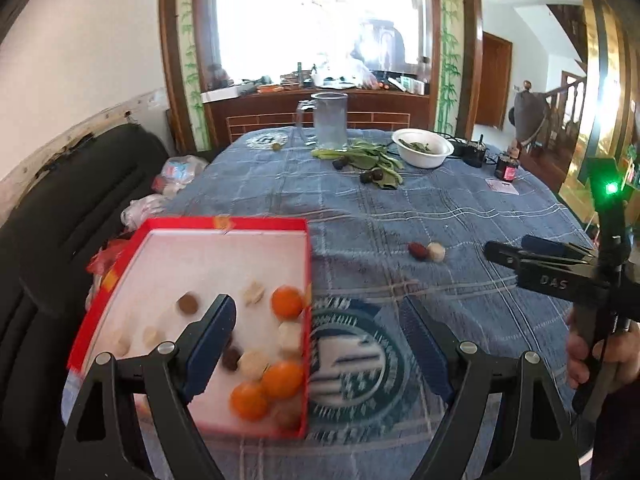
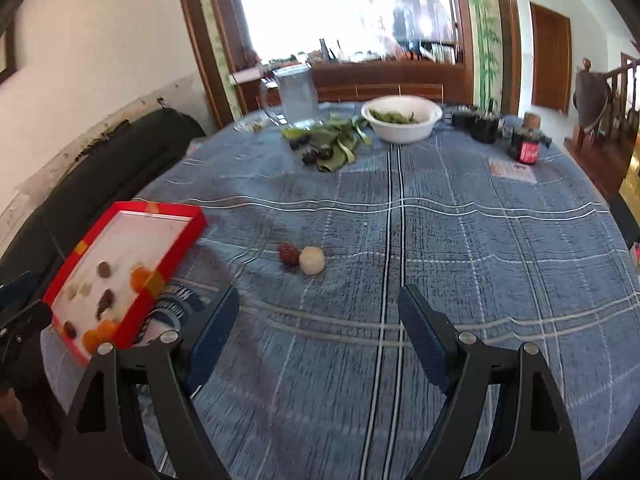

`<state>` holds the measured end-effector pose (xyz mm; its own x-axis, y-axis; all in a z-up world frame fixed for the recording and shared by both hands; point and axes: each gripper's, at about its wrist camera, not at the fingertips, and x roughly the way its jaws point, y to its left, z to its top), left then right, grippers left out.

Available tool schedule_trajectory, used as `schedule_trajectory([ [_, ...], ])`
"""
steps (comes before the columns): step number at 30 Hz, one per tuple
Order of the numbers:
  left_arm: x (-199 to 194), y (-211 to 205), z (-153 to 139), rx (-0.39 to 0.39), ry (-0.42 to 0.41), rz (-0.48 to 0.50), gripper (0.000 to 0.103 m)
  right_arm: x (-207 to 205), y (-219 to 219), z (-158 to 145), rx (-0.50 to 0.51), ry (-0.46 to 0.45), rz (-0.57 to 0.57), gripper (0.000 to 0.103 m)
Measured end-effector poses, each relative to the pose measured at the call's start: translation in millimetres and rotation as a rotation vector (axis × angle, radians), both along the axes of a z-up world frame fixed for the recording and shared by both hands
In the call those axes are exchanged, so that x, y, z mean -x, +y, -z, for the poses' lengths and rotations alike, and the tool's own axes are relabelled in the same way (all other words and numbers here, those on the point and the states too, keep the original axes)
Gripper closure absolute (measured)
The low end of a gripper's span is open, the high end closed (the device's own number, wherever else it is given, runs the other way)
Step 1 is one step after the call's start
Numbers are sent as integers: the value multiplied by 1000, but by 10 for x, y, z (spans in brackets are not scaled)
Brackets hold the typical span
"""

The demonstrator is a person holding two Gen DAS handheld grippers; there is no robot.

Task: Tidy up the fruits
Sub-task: 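Move both open tools back toward the red date and white ball on the table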

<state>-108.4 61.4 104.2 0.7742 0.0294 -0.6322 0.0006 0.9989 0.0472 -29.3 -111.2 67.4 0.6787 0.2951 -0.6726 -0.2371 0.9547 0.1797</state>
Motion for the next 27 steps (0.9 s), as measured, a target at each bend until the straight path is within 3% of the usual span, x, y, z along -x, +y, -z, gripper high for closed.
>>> schedule_trajectory([
  [4,-314,-156,109,-35,32,24,19,-260,44,17,13,14,8,21],
  [9,-494,-95,268,-63,90,-23,19,-538,91,9,-7,10,10,21],
  [14,-605,-73,357,-79,131,-55,19,-687,31,279,-146,70,-29,21],
  [16,-677,-109,362,-88,132,-59,19,-724,41,344,-133,120,-64,21],
  [20,-794,-150,360,-85,132,-66,19,-662,160,395,-65,98,-145,22],
  [25,-841,-120,393,-53,147,-63,19,-673,325,494,40,93,-180,59],
  [27,-850,-130,395,-48,147,-50,19,-726,340,587,73,130,-170,63],
])
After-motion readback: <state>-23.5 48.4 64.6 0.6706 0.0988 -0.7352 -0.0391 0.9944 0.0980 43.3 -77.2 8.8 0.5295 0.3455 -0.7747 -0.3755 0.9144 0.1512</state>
